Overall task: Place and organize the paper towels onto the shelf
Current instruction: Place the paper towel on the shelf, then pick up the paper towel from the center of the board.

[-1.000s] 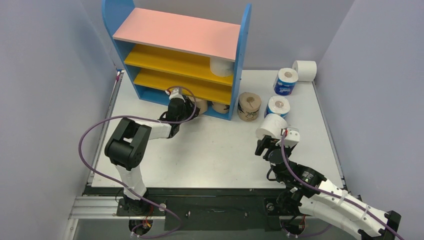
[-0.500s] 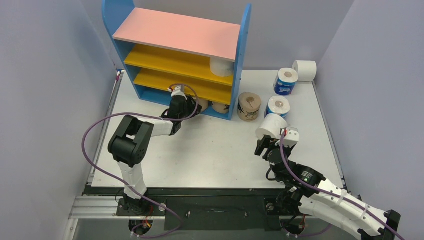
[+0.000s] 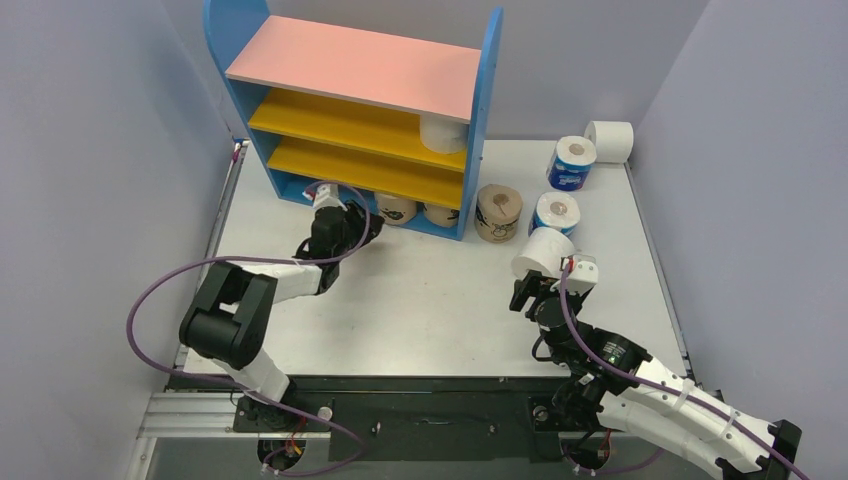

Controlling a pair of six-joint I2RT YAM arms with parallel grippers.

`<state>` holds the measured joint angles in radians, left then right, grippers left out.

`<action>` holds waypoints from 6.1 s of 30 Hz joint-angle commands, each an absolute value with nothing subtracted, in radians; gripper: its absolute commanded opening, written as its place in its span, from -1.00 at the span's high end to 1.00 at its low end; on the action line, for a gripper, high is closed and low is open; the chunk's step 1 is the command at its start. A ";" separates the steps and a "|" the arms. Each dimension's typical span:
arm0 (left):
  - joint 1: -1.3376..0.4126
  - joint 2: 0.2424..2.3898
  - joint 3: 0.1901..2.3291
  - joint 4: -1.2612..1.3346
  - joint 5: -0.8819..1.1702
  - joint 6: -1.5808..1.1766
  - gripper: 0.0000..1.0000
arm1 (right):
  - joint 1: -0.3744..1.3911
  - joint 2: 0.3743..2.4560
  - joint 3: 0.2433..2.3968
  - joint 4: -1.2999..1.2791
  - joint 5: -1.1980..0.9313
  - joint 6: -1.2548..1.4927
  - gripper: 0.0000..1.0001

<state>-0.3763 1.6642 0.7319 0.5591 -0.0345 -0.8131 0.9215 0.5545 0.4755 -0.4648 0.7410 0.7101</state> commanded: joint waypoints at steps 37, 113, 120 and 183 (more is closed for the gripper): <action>-0.233 2.031 0.808 1.069 0.032 -1.368 0.51 | 0.914 0.544 0.484 -0.452 0.765 0.703 -0.40; -0.641 0.996 0.599 -0.026 -0.435 -0.670 -0.93 | 0.909 0.619 0.605 -0.463 0.891 0.742 -0.70; -0.656 1.012 0.677 -0.303 -0.458 -0.766 -0.93 | 0.833 0.863 0.761 -0.441 0.890 0.755 -0.68; -0.647 0.822 0.359 -0.062 -0.213 -0.953 -0.93 | 0.304 1.795 1.311 -0.296 0.238 0.788 -0.14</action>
